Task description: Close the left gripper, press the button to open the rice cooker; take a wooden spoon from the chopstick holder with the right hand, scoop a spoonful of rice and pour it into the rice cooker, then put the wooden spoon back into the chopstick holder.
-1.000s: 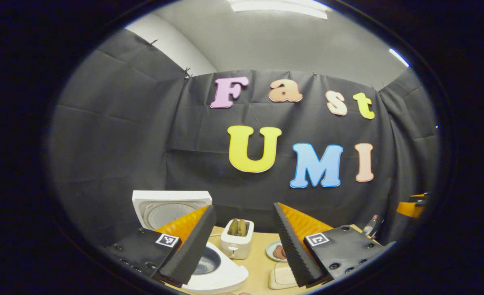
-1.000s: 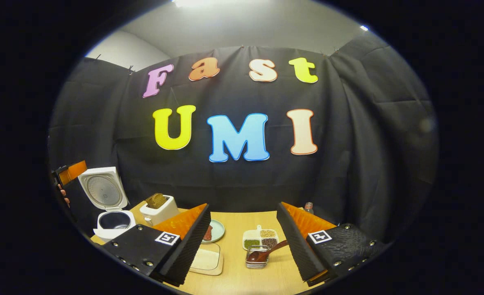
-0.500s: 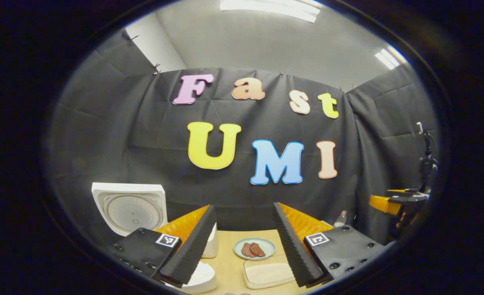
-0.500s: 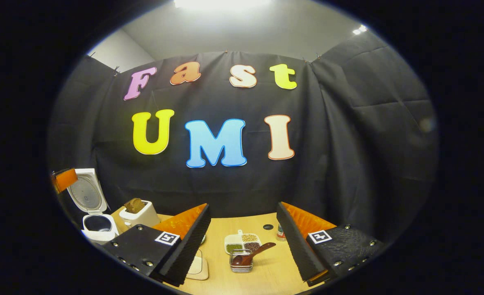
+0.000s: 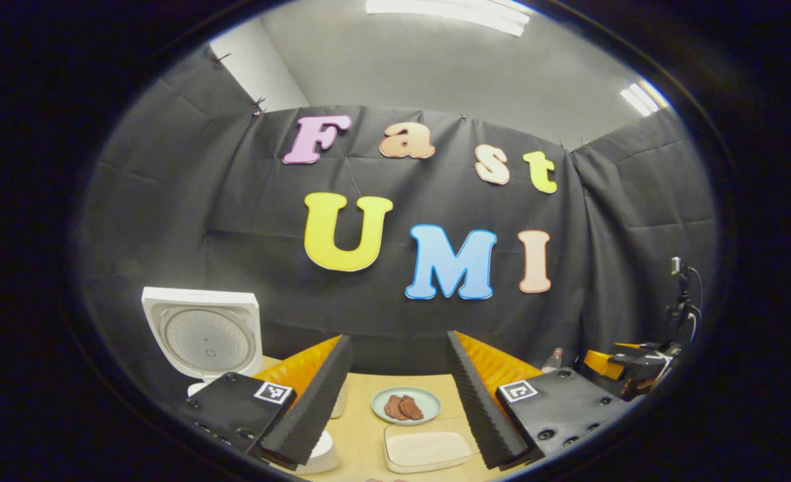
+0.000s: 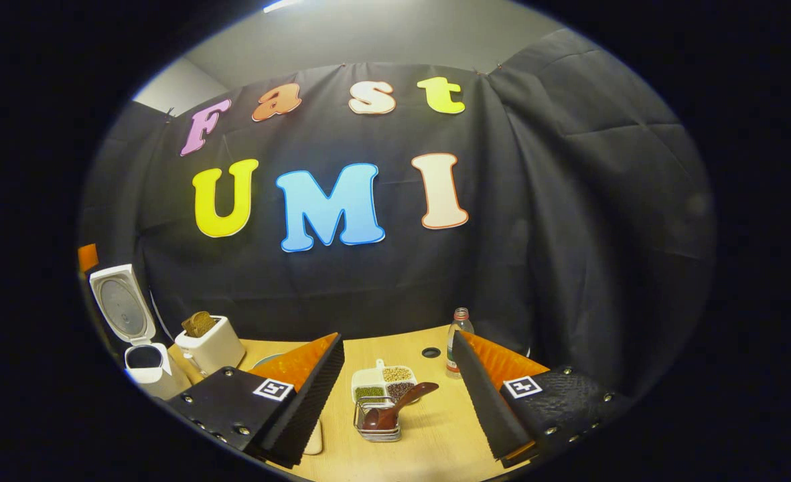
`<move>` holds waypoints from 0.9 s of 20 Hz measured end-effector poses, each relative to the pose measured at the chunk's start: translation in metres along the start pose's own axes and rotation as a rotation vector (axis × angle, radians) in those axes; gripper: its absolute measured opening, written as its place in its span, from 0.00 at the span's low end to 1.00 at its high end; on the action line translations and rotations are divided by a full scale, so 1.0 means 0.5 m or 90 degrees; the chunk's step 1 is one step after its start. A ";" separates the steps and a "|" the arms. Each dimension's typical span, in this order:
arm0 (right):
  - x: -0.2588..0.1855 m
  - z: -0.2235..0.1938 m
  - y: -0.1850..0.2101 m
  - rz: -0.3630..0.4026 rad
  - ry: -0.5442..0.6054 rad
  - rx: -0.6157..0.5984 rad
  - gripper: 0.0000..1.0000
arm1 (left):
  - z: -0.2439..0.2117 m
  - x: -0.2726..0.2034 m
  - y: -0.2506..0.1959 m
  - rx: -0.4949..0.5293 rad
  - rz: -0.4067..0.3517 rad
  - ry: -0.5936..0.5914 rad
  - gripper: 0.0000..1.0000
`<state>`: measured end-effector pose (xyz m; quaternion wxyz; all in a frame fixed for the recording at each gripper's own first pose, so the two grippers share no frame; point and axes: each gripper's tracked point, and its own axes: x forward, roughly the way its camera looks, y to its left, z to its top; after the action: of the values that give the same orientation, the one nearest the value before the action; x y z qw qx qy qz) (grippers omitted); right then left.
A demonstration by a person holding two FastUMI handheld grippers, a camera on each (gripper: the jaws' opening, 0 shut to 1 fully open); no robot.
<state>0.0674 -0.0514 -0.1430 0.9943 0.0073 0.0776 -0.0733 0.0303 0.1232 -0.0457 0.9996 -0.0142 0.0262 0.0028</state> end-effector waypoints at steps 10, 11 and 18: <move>0.149 -0.203 -0.053 0.029 0.100 0.055 0.93 | -0.045 0.023 0.006 0.013 0.066 0.020 0.96; 0.164 -0.218 -0.048 0.034 0.106 0.052 0.92 | -0.057 0.028 0.009 0.016 0.074 0.032 0.96; 0.227 -0.295 -0.047 0.048 0.148 0.077 0.89 | -0.137 0.043 -0.026 0.012 0.065 0.093 0.96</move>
<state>0.1523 -0.0874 -0.3065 0.9783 0.0786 0.1877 -0.0393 0.0482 0.1084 -0.1148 0.9936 -0.0034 0.0995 0.0524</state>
